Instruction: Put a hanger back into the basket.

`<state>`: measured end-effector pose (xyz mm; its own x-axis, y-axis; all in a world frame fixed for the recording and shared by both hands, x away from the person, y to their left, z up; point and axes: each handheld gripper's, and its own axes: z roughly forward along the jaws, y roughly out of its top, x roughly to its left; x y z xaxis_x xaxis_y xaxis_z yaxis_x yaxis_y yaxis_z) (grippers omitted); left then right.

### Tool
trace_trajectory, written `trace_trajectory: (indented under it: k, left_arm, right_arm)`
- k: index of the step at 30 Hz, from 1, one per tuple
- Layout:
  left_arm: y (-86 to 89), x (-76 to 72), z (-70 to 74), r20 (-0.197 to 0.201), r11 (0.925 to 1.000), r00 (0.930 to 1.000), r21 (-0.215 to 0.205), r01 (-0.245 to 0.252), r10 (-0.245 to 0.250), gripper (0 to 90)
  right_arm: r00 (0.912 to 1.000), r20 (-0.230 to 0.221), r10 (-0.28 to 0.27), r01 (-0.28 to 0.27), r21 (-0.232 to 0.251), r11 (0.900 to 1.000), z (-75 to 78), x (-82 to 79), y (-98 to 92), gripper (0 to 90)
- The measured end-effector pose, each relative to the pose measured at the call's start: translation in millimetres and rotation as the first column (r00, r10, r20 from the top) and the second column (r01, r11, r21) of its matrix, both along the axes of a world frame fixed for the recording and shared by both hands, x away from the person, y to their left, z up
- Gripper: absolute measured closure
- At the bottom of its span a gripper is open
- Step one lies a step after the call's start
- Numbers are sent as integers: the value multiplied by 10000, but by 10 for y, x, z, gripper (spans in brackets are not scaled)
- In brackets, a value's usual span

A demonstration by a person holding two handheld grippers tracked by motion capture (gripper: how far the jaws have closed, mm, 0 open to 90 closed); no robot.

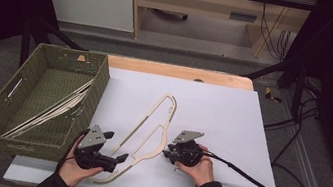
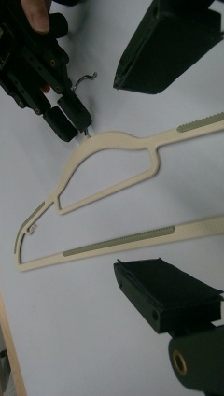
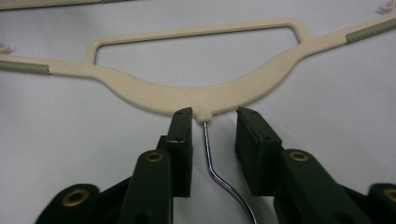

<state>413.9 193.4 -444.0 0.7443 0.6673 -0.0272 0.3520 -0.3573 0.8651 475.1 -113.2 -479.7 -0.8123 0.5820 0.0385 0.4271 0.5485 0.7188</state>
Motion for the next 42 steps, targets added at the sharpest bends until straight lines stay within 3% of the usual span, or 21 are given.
trace_trajectory:
  k: [6, 15, 20, 25, 28, 35, 38, 41, 42]
  left_arm:
    - [-36, -10, -24, -37, 9999, 9999, 41, 115, -115, 106]
    - [-64, 3, -17, -77, 9999, 9999, 25, 125, -124, 110]
    - [-191, 57, 14, -107, 9986, 9991, 323, 410, -407, 117]
    - [-363, 159, 23, -500, 9947, 9964, 731, 726, -690, 134]
    - [-512, 243, 7, -841, 9903, 9933, 1081, 876, -787, 157]
    - [-730, 347, -53, -1208, 9804, 9875, 1562, 1198, -1014, 257]
    - [-848, 376, -97, -1444, 9647, 9817, 2139, 1535, -1241, 312]
    - [-899, 378, -116, -1485, 9582, 9798, 2328, 1662, -1338, 378]
    - [-943, 381, -128, -1500, 9515, 9788, 2535, 1742, -1392, 402]
  right_arm:
    - [9998, 6, 213, -213, -118, 9997, 1, -37, -1, 852]
    - [9994, -129, 318, -318, -56, 9995, -4, -23, -6, 891]
    - [9990, -433, 80, -79, 26, 10000, 9, -13, -5, 892]
    - [9985, -529, 174, -158, 299, 9994, 63, -12, -25, 892]
    - [9991, -349, 244, -224, 573, 9981, 142, -19, -47, 893]
    - [9991, -264, 332, -318, 517, 9982, 250, -58, -20, 893]
    - [9989, -139, 444, -436, 577, 9974, 296, -69, -17, 893]
    - [9991, -260, 323, -303, 740, 9968, 326, -80, -16, 894]
    - [9989, -201, 413, -398, 726, 9966, 340, -75, -27, 894]
